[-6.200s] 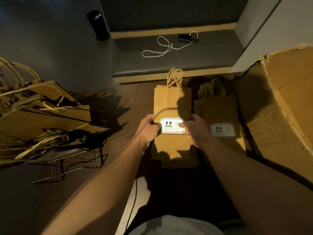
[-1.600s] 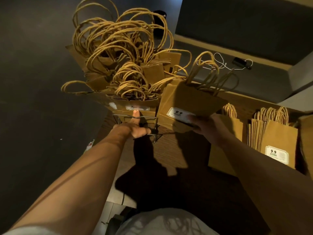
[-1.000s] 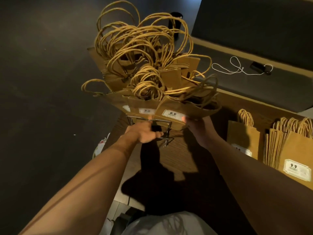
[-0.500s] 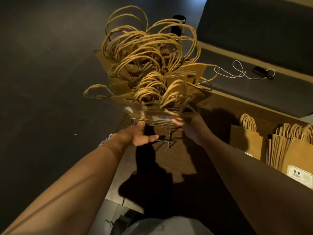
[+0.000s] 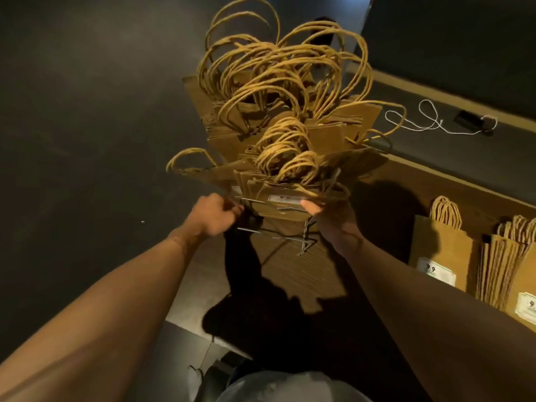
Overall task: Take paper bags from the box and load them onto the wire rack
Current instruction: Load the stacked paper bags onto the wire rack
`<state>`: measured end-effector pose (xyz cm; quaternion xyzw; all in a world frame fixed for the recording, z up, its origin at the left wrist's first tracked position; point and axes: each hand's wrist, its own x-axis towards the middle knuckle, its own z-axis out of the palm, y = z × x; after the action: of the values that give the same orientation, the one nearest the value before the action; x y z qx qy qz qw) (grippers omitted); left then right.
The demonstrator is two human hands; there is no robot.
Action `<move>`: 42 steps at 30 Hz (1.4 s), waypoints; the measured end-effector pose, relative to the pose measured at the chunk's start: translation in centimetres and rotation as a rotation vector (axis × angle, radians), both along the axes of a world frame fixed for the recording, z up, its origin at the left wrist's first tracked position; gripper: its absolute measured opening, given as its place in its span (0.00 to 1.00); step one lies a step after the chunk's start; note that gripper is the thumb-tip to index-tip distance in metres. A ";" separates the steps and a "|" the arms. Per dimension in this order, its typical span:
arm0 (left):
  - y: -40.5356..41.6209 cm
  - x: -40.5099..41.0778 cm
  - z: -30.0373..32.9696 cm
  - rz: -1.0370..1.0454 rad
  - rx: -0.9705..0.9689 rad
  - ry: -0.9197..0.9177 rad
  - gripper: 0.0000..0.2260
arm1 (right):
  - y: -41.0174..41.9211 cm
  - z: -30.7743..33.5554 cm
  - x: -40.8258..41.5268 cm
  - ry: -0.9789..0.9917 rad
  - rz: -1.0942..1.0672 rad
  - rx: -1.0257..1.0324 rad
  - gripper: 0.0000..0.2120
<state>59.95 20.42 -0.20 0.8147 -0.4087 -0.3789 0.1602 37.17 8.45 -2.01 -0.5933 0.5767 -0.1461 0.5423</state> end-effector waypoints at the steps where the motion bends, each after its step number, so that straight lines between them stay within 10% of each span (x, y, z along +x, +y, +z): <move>1: 0.0 0.2 0.0 0.030 -0.088 -0.025 0.08 | 0.0 0.2 -0.1 -0.015 -0.012 -0.009 0.32; 12: -0.8 -0.4 0.1 0.057 -0.560 -0.091 0.09 | 0.0 -0.1 -0.7 -0.121 -0.120 0.109 0.21; 33: 0.5 -0.9 0.4 0.297 -0.622 -0.019 0.08 | 0.2 1.4 -0.8 0.116 -0.096 -0.073 0.02; 42: 1.1 -0.7 0.0 0.336 -0.303 0.065 0.08 | 0.3 0.6 -0.9 0.099 -0.044 -0.032 0.04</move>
<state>59.30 21.51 -0.20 0.8253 -0.3142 -0.3071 0.3547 36.30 8.79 -1.38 -0.5957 0.6133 -0.1376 0.5001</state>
